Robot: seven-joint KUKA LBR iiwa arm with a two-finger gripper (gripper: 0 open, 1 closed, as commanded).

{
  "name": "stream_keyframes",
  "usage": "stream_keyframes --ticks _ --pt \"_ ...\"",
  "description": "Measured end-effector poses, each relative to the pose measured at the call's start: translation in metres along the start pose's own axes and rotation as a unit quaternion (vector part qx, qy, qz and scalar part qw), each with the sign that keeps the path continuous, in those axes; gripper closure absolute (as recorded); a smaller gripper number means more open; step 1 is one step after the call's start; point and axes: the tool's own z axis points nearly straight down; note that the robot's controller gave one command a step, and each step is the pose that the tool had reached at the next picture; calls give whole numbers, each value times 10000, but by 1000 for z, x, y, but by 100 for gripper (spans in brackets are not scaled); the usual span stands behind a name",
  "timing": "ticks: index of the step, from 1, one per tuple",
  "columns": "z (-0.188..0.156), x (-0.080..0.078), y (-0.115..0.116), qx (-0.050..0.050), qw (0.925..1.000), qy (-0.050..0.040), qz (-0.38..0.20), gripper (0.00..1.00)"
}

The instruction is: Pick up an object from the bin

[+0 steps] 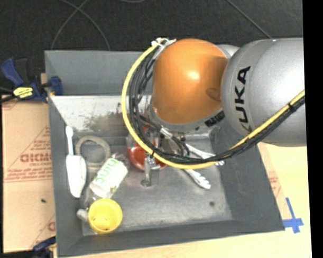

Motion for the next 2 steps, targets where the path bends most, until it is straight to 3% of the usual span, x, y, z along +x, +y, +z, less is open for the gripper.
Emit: stream_keyframes --ticks 1,2 --pt "30 40 19 -19 9948 -41 -1022 0" --pt "-80 10 25 -8 9998 -35 -201 0"
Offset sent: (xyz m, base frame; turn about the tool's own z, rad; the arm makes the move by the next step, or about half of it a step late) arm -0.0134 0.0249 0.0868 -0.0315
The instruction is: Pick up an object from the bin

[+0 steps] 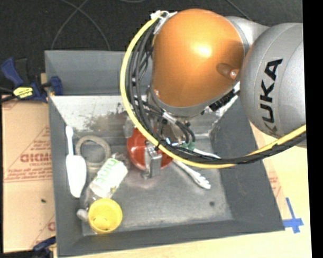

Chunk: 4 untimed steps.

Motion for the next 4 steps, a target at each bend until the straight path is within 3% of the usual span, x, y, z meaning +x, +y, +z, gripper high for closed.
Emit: stream_keyframes --ticks 1,2,3,4 --pt "84 31 -13 -8 9969 31 -784 0" --pt "30 27 28 -12 10000 -56 44 0" --pt "71 3 4 8 9998 57 -181 0" --pt "34 8 18 -28 9999 -100 12 0"
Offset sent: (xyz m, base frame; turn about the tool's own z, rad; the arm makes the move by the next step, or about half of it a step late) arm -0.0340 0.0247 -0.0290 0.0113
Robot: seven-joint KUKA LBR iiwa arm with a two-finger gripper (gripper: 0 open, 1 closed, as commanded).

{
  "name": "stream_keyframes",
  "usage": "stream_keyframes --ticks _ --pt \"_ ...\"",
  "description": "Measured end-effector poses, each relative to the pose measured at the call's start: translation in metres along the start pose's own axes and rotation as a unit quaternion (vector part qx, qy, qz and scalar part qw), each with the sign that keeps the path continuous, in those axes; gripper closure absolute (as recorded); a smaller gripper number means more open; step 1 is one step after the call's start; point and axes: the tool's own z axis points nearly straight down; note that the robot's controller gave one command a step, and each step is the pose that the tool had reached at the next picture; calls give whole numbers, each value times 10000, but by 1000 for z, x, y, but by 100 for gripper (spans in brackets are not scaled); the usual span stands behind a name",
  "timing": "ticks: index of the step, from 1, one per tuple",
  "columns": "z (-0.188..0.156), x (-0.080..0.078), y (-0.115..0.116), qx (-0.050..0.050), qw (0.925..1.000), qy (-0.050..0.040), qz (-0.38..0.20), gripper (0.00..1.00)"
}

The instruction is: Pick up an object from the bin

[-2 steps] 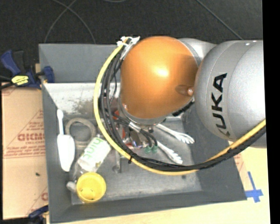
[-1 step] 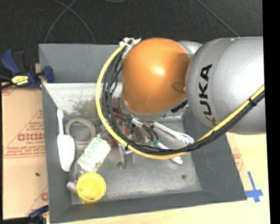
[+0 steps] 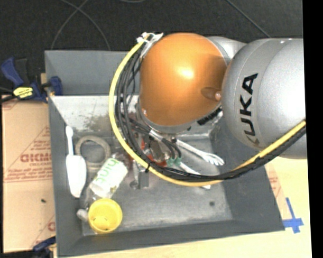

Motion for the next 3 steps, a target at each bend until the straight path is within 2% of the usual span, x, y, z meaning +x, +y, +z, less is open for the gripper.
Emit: stream_keyframes --ticks 1,2,3 --pt "67 -7 -1 23 9993 111 350 0" --pt "67 -7 -3 18 9999 40 161 0" --pt "91 -38 -9 26 9908 68 1351 0"
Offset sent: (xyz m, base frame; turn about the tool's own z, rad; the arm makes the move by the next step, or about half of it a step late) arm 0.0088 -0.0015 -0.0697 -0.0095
